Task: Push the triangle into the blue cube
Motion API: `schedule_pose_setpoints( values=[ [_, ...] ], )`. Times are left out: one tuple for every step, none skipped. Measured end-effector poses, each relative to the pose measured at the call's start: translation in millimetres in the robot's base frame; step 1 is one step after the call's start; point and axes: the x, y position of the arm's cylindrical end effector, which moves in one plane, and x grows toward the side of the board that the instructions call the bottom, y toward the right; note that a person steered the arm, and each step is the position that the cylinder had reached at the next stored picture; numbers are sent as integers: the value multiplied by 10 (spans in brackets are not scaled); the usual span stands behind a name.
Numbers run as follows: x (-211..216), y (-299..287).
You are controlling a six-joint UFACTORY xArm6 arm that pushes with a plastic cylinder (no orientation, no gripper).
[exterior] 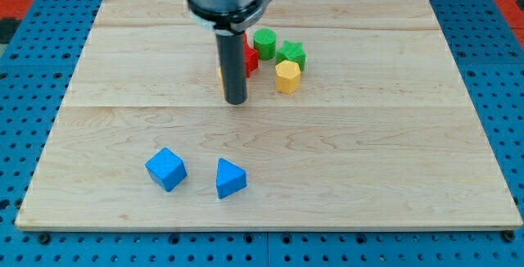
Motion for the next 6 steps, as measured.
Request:
schedule_pose_setpoints(
  values=[
    [54,-242],
    [556,90],
    [1235,1102],
    [1407,367],
    [1237,-609],
    [1394,-432]
  ],
)
